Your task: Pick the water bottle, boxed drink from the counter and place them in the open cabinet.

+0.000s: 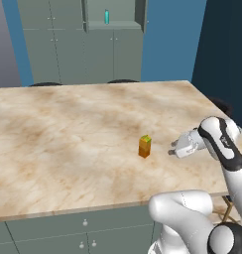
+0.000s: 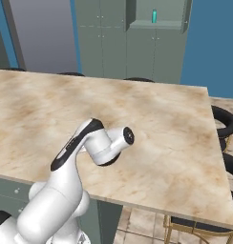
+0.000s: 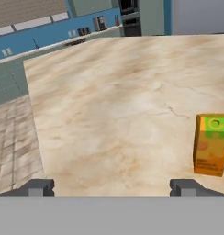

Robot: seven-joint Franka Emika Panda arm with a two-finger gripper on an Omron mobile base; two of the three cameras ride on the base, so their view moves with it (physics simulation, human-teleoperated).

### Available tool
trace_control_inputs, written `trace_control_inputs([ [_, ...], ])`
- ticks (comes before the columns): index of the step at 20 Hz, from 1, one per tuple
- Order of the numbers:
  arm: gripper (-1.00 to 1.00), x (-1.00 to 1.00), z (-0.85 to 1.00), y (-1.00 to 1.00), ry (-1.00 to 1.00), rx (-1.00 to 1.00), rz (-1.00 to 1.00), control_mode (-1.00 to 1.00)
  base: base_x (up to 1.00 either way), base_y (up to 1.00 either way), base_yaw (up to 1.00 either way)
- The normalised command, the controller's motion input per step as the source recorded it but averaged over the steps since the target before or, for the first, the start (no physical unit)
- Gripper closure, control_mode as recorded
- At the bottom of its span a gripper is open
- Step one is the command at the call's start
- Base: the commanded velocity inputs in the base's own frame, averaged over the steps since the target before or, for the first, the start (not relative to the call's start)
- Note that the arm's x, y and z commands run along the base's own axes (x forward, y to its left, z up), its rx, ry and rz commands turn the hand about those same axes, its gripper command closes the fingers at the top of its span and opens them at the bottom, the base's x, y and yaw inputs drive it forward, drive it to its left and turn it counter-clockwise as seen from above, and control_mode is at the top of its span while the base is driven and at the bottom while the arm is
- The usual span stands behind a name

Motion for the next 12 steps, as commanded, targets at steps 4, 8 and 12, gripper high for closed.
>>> trace_control_inputs([
  [4, -1.00, 0.00, -0.20, 0.22, -0.01, 0.03, -0.08, -1.00, 0.00, 0.00, 0.00],
  [8, -1.00, 0.07, -0.15, 0.18, -0.07, 0.04, -0.12, -1.00, 0.00, 0.00, 0.00],
  [12, -1.00, 0.10, -0.11, 0.16, -0.11, 0.00, -0.10, -1.00, 0.00, 0.00, 0.00],
])
